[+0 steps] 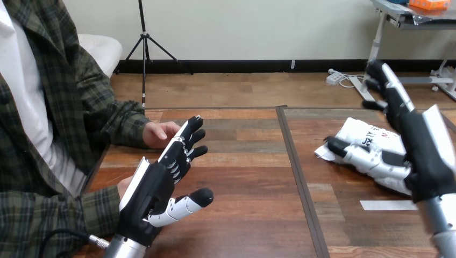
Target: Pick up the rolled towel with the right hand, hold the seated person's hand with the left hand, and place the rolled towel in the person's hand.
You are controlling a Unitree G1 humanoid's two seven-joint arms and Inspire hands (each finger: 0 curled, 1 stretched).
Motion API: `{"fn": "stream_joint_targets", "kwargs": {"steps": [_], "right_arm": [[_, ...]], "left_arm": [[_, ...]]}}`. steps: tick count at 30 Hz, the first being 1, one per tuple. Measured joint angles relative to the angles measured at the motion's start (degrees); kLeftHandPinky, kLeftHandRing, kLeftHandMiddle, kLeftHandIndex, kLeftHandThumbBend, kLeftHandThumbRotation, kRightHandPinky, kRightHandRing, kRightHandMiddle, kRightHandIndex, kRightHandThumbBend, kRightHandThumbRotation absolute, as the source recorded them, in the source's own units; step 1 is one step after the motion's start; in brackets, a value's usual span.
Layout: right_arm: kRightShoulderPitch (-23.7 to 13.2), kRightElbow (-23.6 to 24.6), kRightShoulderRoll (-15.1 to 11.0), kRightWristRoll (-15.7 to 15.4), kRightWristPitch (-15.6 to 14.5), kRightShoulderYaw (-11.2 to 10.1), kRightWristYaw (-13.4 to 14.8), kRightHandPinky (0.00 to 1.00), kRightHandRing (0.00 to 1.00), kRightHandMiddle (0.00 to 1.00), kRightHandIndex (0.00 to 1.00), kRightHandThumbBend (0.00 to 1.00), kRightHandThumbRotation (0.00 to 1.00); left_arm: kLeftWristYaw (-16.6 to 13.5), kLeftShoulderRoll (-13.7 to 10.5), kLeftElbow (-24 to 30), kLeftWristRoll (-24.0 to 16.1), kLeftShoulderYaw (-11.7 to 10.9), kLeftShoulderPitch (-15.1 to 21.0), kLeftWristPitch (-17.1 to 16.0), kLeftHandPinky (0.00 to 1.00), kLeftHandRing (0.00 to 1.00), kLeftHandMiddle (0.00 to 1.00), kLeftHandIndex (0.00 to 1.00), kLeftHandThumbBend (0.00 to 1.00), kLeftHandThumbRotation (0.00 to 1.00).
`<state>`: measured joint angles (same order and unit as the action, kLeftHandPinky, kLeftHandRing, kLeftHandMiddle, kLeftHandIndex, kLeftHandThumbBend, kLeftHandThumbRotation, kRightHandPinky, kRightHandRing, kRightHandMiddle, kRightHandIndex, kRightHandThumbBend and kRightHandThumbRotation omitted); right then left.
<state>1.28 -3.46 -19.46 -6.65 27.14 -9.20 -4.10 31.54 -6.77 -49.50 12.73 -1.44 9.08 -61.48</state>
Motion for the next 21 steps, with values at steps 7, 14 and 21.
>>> {"fn": "stream_joint_targets", "kwargs": {"steps": [7,14,21], "right_arm": [[-2.96,-1.31,-3.2,-0.88,-2.05,-0.72,-0.59,0.85,0.95,0.96,0.98,1.0,0.51],[-6.58,-4.14,-7.67,-4.6,-4.59,-0.76,-1.03,0.86,0.96,0.94,0.98,1.0,0.51],[-11.11,-9.26,-11.47,-7.18,-5.95,-0.38,-2.13,0.89,0.97,0.94,0.98,1.0,0.5]], "left_arm": [[-0.15,0.17,0.0,-0.02,0.0,0.0,-0.01,0.88,0.96,0.97,0.95,1.0,0.61],[-0.16,0.31,0.0,-0.01,0.03,0.0,-0.02,0.88,0.96,0.97,0.96,1.0,0.61],[-0.15,0.31,0.0,0.02,0.04,-0.02,-0.02,0.88,0.96,0.98,0.96,1.0,0.61]]}}
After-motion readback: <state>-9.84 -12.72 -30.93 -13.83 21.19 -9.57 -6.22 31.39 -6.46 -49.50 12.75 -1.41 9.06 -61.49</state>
